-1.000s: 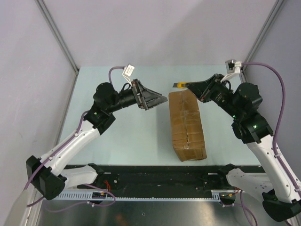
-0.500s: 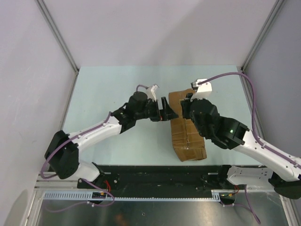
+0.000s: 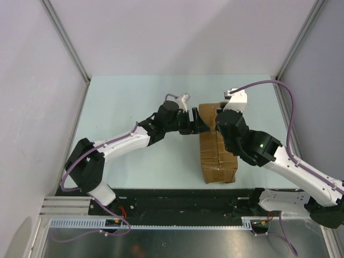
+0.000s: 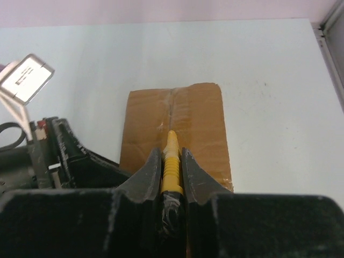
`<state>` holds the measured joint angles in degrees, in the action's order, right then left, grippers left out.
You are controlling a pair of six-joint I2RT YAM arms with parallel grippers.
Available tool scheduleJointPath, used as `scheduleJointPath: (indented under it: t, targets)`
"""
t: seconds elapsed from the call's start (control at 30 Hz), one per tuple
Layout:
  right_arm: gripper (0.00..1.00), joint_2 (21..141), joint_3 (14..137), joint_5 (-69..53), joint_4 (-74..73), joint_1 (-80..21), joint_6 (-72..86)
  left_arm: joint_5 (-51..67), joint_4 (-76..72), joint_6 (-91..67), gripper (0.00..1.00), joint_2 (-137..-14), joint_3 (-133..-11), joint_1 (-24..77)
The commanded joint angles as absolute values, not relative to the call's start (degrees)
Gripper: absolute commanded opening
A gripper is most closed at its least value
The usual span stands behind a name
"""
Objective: Unpack the express box
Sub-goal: Cut the express box at the center of the board.
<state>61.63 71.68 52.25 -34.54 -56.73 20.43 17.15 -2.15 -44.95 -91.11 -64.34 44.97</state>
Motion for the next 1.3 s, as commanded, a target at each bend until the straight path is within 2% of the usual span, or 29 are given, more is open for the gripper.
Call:
scheduleJointPath:
  t: [0.0,0.5,1.27]
  targets:
    - [0.00,61.52,71.19,53.18,-34.28,-53.45,22.32,15.65,-0.80,-43.16,0.83,-93.51,-66.27,46.49]
    - [0.00,63.28,66.71,46.85,-30.50,-46.23,20.92,15.03,7.99,-41.31,0.58,-100.46,-70.93,49.31]
    - [0.00,63.72,64.78,49.92,-24.96,-44.91,15.21,14.94,10.02,-42.27,0.52,-102.74,-72.07,49.75]
